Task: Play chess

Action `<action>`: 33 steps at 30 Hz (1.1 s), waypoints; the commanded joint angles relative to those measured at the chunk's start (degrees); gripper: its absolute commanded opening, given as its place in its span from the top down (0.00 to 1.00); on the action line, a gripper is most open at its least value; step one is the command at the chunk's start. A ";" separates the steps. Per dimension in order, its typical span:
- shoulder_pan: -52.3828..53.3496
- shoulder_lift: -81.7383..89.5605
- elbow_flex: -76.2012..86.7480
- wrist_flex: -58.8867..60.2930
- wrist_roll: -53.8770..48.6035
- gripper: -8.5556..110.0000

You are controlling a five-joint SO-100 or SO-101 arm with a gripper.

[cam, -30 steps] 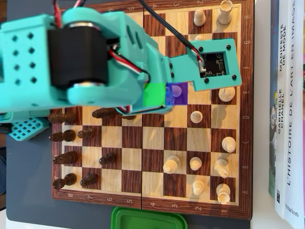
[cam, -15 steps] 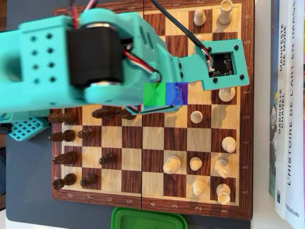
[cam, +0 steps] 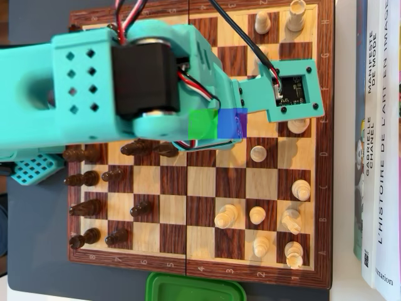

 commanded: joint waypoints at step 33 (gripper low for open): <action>0.53 0.35 -3.60 0.00 -0.26 0.85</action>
